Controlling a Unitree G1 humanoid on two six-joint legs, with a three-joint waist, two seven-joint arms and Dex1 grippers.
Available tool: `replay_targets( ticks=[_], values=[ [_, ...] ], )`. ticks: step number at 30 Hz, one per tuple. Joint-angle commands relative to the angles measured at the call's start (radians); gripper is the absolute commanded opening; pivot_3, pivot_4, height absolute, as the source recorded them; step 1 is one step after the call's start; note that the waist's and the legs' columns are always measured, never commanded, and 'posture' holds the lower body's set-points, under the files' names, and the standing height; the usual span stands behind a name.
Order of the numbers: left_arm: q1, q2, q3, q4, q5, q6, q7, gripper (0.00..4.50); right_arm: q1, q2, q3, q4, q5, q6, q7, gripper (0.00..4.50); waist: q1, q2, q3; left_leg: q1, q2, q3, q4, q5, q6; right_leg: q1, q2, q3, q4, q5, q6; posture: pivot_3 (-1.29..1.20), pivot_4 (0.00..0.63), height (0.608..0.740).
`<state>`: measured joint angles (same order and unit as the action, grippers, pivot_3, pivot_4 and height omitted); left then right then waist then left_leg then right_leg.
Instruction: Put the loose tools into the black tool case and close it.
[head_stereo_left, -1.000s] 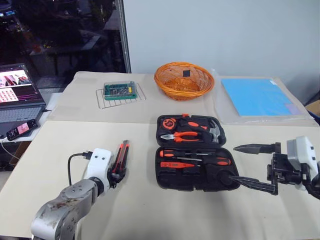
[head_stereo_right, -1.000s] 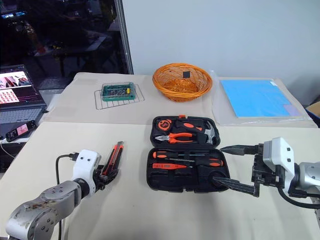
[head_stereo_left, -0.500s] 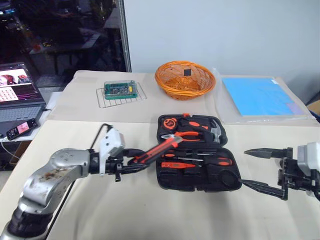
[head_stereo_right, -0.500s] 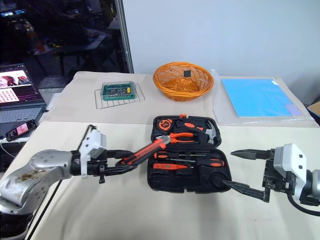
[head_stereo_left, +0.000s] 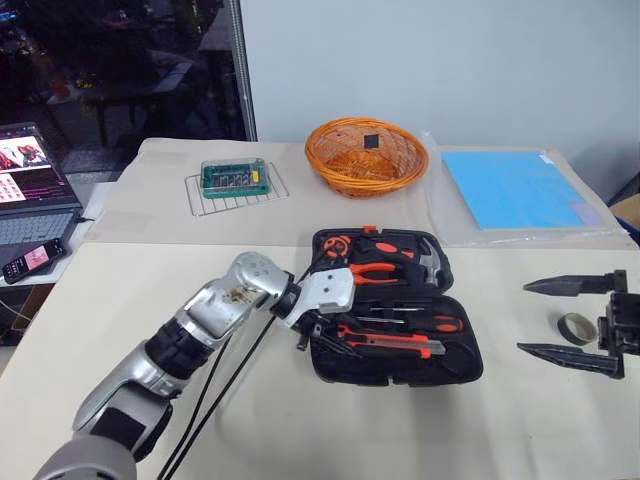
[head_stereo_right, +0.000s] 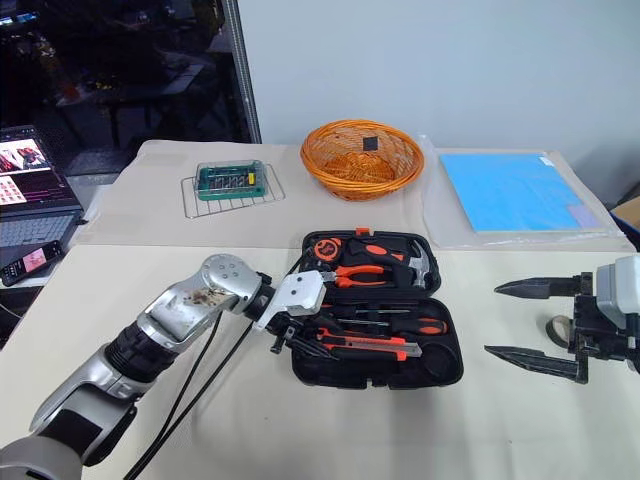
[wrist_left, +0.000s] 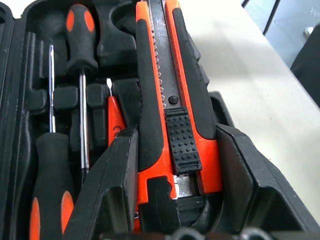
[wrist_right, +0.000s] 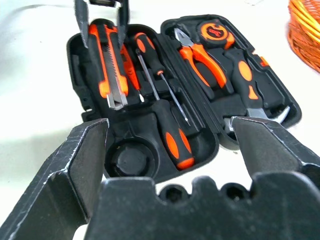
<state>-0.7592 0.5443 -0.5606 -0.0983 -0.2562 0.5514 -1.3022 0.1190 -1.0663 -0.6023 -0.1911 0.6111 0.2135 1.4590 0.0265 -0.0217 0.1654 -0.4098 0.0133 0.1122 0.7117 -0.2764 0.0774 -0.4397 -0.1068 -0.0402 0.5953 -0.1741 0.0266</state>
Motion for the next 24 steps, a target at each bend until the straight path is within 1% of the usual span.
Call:
replay_targets(
  ticks=[1, 3, 8, 16, 20, 23, 24],
  values=[
    [-0.022, 0.014, -0.025, -0.046, 0.032, 0.059, -0.003, 1.77, -0.008, -0.006, -0.018, -0.022, 0.015, -0.004, 0.009, 4.5, 0.0, 0.0, 0.0, 0.0, 0.0, 0.0, 0.0, 0.0, 0.0, 0.0, 0.0, 0.0, 0.0, 0.0, 0.001, 0.0, 0.15, 0.74],
    [-0.015, 0.024, -0.033, -0.047, 0.061, 0.061, 0.008, 1.77, -0.004, -0.003, -0.022, -0.018, 0.011, -0.01, 0.011, 4.5, 0.0, 0.0, 0.0, 0.0, 0.0, 0.0, 0.001, 0.0, 0.001, 0.0, 0.0, 0.0, 0.0, 0.001, 0.002, 0.0, 0.15, 0.74],
    [0.0, 0.05, -0.034, -0.092, 0.05, 0.116, -0.013, 1.77, 0.015, 0.008, -0.034, -0.027, 0.006, -0.012, 0.004, 4.5, 0.0, 0.0, 0.0, 0.0, 0.0, 0.0, 0.002, 0.0, 0.001, 0.001, -0.001, 0.0, 0.0, 0.0, 0.004, 0.0, 0.15, 0.74],
    [-0.03, 0.004, -0.041, -0.136, 0.012, 0.324, 0.021, 1.77, 0.021, 0.004, -0.039, -0.021, 0.001, -0.01, 0.004, 4.5, 0.001, 0.0, 0.0, 0.0, 0.0, 0.0, 0.002, 0.0, 0.001, 0.001, 0.0, 0.0, 0.001, 0.0, 0.004, 0.0, 0.15, 0.74],
    [-0.03, -0.018, -0.055, -0.155, 0.019, 0.382, 0.073, 1.77, 0.019, -0.003, -0.041, -0.015, -0.001, -0.008, 0.009, 4.5, 0.001, 0.0, 0.0, 0.0, 0.0, 0.0, 0.002, 0.0, 0.001, 0.001, 0.0, 0.0, 0.001, 0.001, 0.005, 0.0, 0.15, 0.74],
    [-0.022, -0.026, -0.077, -0.16, 0.042, 0.379, 0.11, 1.77, 0.019, -0.006, -0.041, -0.018, 0.0, -0.004, 0.008, 4.5, 0.0, 0.0, 0.0, 0.0, 0.0, 0.0, 0.003, 0.0, 0.001, 0.001, 0.0, 0.001, 0.001, 0.001, 0.005, 0.0, 0.15, 0.74],
    [-0.017, -0.03, -0.072, -0.168, 0.037, 0.383, 0.12, 2.27, 0.021, -0.006, -0.042, -0.02, 0.0, -0.002, 0.009, 4.5, 0.0, 0.0, 0.0, 0.0, 0.0, 0.0, 0.003, 0.0, 0.001, 0.001, 0.0, 0.001, 0.001, 0.001, 0.005, 0.0, 0.15, 0.74]
  ],
)
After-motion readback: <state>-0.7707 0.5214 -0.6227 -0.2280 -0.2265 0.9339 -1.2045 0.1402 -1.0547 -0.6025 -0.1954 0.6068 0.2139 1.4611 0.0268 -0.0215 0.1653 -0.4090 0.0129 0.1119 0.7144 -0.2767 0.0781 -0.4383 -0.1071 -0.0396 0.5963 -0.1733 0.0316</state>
